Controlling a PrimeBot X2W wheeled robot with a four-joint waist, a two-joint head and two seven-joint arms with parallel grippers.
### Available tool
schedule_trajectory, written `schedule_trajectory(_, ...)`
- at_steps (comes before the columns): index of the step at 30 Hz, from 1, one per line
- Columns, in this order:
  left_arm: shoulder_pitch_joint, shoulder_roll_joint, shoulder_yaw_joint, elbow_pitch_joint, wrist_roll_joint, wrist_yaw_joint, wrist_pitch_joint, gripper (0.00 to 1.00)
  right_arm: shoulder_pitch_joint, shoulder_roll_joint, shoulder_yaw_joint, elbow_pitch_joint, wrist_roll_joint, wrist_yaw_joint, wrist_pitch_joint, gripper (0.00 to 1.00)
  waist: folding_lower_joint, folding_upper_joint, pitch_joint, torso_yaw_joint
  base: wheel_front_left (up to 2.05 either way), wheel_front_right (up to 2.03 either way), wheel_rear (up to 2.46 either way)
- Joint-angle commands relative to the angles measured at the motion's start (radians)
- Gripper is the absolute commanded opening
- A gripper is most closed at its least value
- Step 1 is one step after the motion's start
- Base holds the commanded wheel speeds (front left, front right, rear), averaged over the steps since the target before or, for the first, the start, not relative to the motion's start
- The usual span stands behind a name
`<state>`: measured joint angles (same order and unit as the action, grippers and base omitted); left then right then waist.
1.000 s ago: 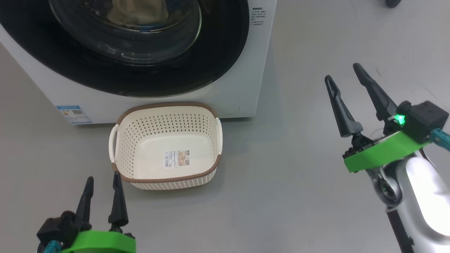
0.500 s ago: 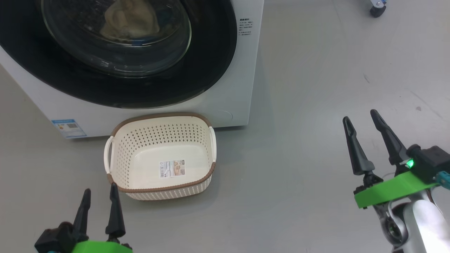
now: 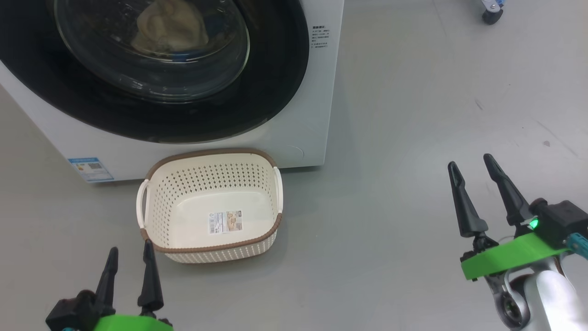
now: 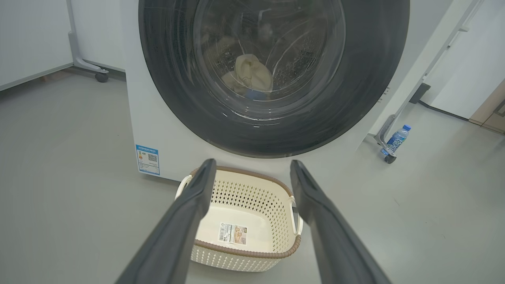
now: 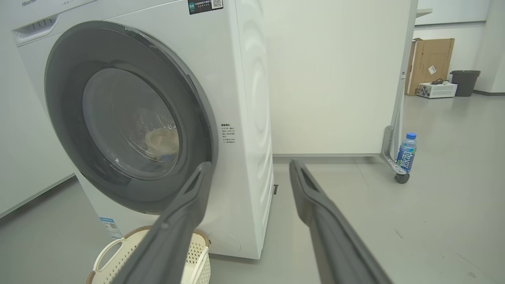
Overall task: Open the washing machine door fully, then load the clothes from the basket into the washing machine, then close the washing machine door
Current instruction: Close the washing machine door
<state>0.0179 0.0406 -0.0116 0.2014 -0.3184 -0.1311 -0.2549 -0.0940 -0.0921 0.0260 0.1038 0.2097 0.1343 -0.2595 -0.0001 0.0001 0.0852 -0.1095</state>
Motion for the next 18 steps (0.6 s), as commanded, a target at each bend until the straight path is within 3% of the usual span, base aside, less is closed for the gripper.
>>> schedule_trajectory(1, -0.041, 0.01, 0.028, -0.026, 0.001, 0.0, -0.007, 1.0, -0.026, -0.002, 0.015, -0.029, -0.01, -0.004, -0.002, 1.0, 0.0001, -0.0001, -0.001, 0.002, 0.0, 0.0, 0.0)
schedule_trajectory(18, -0.025, 0.01, 0.044, -0.032, -0.002, 0.0, -0.007, 1.0, 0.015, 0.017, -0.018, -0.033, -0.017, -0.004, -0.002, 1.0, 0.0001, -0.0001, -0.025, 0.005, 0.0, 0.0, 0.0)
